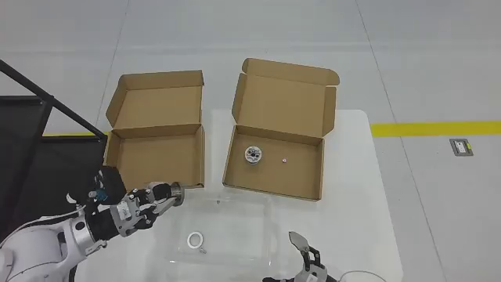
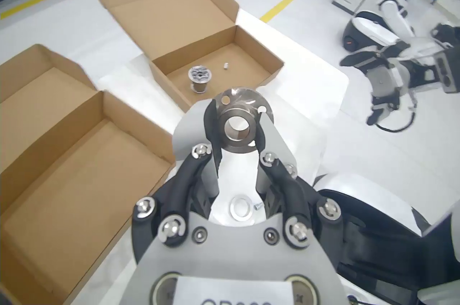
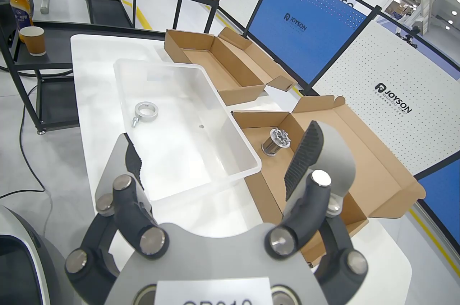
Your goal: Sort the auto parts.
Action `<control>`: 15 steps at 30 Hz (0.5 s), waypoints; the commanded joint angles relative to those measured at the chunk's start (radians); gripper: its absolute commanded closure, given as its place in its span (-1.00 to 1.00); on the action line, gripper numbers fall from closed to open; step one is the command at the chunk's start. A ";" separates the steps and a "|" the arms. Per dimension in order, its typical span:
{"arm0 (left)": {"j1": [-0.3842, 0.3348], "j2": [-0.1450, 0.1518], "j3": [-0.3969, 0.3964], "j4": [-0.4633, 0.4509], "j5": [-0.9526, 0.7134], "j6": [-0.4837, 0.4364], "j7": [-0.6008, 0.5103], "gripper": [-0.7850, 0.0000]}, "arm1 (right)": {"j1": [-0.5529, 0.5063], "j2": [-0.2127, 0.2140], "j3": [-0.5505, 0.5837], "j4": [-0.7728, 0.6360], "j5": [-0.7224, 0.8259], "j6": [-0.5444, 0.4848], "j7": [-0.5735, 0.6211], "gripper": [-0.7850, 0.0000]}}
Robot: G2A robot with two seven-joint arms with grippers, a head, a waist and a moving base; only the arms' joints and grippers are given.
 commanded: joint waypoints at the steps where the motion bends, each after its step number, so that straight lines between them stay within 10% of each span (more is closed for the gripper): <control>1: -0.026 -0.003 0.026 0.018 0.107 0.145 0.040 1.00 | 0.000 0.000 0.000 0.000 0.000 0.000 0.000 -1.00; 15: -0.426 -0.023 0.337 0.580 0.564 0.588 0.086 1.00 | 0.000 0.000 0.000 0.000 0.000 0.000 0.000 -1.00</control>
